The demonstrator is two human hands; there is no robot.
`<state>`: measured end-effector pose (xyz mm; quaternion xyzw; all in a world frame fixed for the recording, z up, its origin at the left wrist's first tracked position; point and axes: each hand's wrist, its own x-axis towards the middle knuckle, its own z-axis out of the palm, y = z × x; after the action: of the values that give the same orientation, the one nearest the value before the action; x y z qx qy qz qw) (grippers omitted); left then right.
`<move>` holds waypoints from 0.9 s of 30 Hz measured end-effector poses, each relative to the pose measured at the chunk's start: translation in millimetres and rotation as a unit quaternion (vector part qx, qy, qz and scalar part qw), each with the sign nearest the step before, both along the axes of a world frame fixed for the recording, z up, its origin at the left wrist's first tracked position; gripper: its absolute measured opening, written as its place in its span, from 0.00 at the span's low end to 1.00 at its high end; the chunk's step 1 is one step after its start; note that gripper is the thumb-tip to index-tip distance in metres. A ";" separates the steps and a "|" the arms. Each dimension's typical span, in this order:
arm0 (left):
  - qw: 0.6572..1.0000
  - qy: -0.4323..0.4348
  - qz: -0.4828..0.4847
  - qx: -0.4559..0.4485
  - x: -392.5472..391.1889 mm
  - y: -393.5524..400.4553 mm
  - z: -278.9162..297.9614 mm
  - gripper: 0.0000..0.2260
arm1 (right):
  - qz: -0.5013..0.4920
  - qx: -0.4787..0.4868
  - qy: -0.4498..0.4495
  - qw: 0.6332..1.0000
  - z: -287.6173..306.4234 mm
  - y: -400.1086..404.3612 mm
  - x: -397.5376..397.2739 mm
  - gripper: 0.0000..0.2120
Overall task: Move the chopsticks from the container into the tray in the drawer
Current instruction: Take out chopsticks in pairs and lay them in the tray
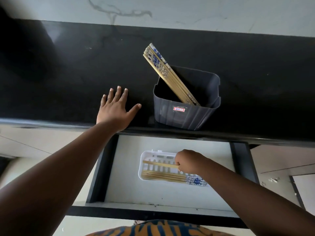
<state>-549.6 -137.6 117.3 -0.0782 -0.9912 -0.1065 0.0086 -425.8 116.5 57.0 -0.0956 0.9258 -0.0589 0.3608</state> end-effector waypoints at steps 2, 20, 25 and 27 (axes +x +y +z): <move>1.000 0.001 0.002 0.002 -0.4 0.0 1.4 0.38 | 0.036 0.023 0.002 0.999 -6.0 -5.2 0.0 0.10; 1.000 0.008 0.002 0.008 0.7 0.6 2.5 0.38 | 0.038 -0.013 0.069 0.997 -32.9 6.3 19.9 0.05; 1.000 0.009 0.001 0.009 0.1 0.2 1.2 0.39 | 0.043 0.009 0.077 0.996 -29.1 7.5 30.4 0.08; 1.000 0.009 0.000 0.005 0.0 0.4 0.6 0.38 | -0.008 -0.005 0.095 0.995 -18.5 4.8 32.4 0.08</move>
<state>-549.6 -137.2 117.9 -0.0795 -0.9905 -0.1110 0.0183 -393.4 121.3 38.5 -0.0957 0.9562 -0.0572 0.2706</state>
